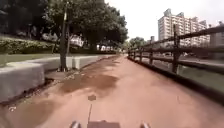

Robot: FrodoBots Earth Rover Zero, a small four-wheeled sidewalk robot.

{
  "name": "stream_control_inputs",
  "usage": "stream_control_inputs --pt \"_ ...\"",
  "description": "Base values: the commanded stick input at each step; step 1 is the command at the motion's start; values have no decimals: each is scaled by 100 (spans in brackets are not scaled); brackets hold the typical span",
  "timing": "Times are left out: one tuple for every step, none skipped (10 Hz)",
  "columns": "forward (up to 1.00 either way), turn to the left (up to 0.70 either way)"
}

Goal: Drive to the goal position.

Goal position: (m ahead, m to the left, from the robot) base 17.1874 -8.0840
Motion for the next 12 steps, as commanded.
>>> stream_control_inputs --pt "70 0" --pt "70 0" --pt "70 0" --pt "70 0" --pt "70 0" --pt "70 0" --pt "70 0" --pt "70 0" --pt "70 0" --pt "70 0" --pt "70 0" --pt "70 0"
